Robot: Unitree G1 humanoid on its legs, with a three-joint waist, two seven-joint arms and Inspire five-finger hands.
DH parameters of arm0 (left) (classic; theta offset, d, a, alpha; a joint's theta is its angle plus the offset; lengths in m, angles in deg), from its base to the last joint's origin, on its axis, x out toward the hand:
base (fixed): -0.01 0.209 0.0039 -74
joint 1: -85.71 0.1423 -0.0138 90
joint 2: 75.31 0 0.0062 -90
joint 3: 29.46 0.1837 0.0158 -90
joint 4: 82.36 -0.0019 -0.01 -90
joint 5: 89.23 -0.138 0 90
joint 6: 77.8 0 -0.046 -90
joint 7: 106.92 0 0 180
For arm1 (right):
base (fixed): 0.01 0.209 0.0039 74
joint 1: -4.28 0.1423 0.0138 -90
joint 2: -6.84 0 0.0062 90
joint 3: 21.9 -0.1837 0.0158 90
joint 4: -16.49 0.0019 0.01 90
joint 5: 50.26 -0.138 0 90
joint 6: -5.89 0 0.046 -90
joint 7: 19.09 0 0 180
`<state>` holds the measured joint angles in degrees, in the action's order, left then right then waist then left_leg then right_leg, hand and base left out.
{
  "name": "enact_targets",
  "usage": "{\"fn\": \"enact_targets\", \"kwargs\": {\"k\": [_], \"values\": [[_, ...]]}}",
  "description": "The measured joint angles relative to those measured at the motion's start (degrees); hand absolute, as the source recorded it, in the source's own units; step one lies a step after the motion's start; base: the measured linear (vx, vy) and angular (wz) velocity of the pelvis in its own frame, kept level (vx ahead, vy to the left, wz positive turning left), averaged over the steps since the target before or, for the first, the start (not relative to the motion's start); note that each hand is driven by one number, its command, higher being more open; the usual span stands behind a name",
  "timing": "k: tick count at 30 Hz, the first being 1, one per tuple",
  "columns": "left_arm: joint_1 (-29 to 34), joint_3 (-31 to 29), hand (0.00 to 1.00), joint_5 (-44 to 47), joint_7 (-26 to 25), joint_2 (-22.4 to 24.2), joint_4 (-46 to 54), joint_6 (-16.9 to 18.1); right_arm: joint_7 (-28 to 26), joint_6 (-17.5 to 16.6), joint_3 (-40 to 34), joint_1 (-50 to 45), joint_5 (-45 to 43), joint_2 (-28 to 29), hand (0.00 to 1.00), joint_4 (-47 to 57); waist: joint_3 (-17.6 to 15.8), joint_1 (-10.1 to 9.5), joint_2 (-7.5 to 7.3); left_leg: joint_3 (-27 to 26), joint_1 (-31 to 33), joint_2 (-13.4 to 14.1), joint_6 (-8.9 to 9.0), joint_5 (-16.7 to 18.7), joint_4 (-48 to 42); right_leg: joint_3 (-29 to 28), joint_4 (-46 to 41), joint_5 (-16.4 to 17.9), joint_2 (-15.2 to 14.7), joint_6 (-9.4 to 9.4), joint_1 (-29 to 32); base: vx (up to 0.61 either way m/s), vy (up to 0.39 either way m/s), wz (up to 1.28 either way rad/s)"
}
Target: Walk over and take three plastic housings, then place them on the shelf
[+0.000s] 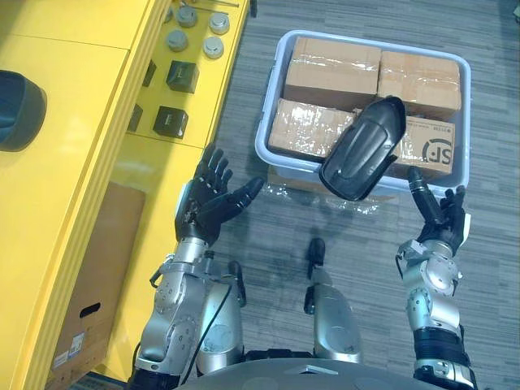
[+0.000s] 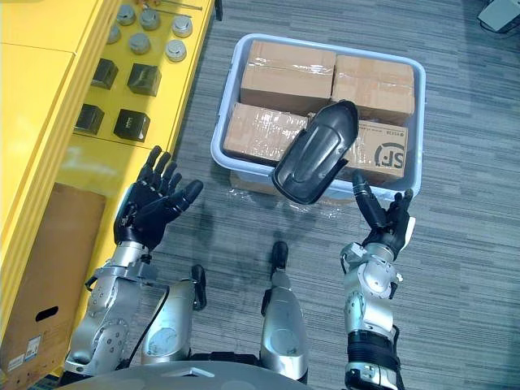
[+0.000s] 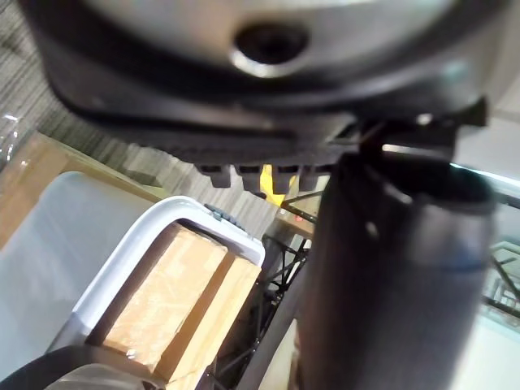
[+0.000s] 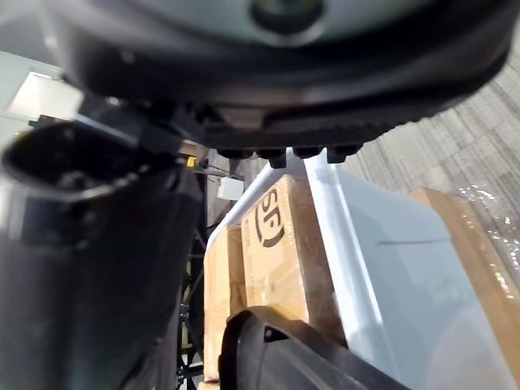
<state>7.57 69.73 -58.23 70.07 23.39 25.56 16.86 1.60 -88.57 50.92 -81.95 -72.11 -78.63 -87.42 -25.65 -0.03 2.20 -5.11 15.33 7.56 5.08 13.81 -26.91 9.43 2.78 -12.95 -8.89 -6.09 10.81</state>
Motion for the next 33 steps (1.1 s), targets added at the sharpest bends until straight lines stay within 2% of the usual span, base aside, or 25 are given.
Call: {"fn": "enact_targets", "kwargs": {"k": [7, 13, 19, 25, 33], "values": [[-0.2, 2.2, 1.0, 0.0, 0.0, -2.0, -0.1, -0.3, 0.3, 4.6, 1.1, 4.6, -1.1, -4.5, 1.0, -8.4, 0.0, -1.22, 0.0, 0.7, 0.1, -0.2, -0.07, -0.1, 0.0, 0.1, 0.1, 0.0, 0.0, 0.03, -0.2, -0.04, 0.013, 0.04], [-0.1, 3.3, 1.0, 0.0, 0.0, -3.5, -0.1, -1.2, -1.2, 7.7, 2.2, 8.8, -1.1, -7.2, 1.0, -13.6, 0.0, -1.38, 0.0, 1.3, 0.3, -0.5, -0.15, -0.1, 0.0, 0.7, 0.1, 0.0, -0.1, 0.06, -0.6, -0.03, 0.018, 0.07], [-0.3, 3.5, 1.0, 0.0, 0.0, -4.4, -0.4, -1.2, -3.9, 9.3, 3.2, 10.7, -1.1, -11.1, 1.0, -17.7, 0.0, -1.31, -0.01, 1.9, 0.2, -0.8, -0.26, -0.2, -0.2, 1.3, -0.6, 0.4, -0.5, 0.44, -0.9, -0.05, 0.025, 0.05], [-0.6, 4.0, 1.0, 0.1, 0.0, -4.9, -0.4, -1.3, -5.6, 13.8, 3.7, 15.1, -1.0, -16.3, 1.0, -20.3, 0.0, -1.24, -0.01, 1.8, 1.5, -1.0, -0.43, -0.4, -0.9, 1.3, -1.1, 0.7, -0.7, 0.85, 0.4, -0.06, 0.021, -0.01], [-0.5, 4.0, 1.0, 0.1, 0.0, -4.9, -0.4, -1.6, -7.2, 14.9, 4.9, 19.4, -0.9, -20.4, 1.0, -23.1, 0.0, -1.18, 0.01, 1.8, 1.7, -1.1, -0.52, -0.5, -1.1, 1.3, -1.5, 0.4, -0.9, 0.35, 0.7, -0.04, 0.031, 0.0]]}}
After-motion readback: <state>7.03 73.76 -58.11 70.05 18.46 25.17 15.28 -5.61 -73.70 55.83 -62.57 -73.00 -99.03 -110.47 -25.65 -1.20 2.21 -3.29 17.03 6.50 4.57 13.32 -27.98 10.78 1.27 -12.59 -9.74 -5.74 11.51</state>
